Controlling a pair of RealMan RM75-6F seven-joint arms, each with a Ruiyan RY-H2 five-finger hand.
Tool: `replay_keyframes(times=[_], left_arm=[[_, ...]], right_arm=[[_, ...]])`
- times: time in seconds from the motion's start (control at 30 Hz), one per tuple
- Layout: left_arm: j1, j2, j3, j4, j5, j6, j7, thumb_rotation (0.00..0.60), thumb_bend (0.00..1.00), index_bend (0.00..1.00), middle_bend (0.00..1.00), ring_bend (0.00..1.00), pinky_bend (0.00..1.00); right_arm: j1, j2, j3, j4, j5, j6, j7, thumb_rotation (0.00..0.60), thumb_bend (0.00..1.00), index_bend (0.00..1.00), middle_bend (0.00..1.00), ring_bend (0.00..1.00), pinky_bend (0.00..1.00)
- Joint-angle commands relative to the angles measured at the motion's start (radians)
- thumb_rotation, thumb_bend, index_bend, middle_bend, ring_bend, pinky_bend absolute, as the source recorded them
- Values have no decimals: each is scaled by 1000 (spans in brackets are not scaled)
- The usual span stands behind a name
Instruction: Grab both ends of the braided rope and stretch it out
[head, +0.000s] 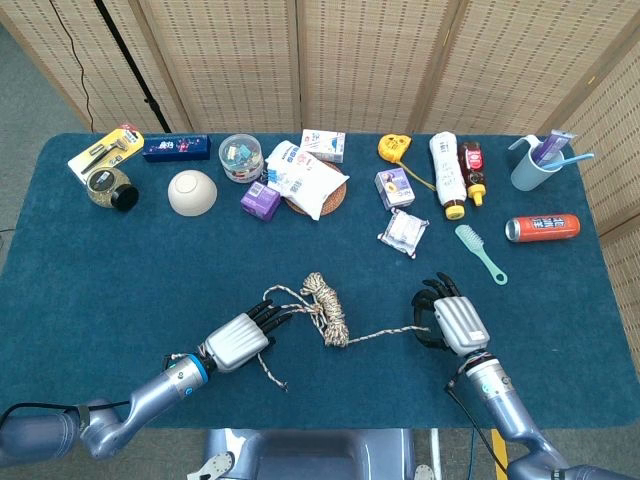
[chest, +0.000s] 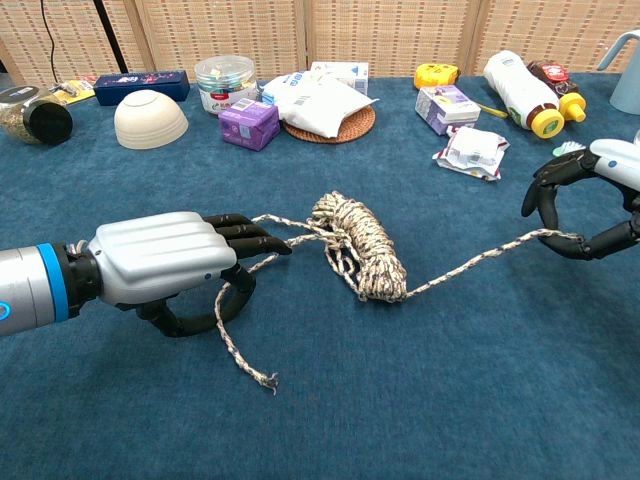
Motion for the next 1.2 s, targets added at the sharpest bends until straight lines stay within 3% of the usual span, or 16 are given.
replay_keyframes(times=[0.03,0.63,1.2], left_arm=[[0,0,0,1,0,1,0,600,428,583,56,0,0],[14,37,-13,-26,2,56,-31,600,446,623,56,0,0],[67,169,-71,-81,-28,188,-137,600,473,684,91,0,0]], right_arm=[[0,0,0,0,0,0,0,600,440,737,385,167,0],[3,4,4,-9,-3,0,-6,600,440,741,388,169,0],[10,39,23,-42,2,8,-26,600,440,747,393,172,0]])
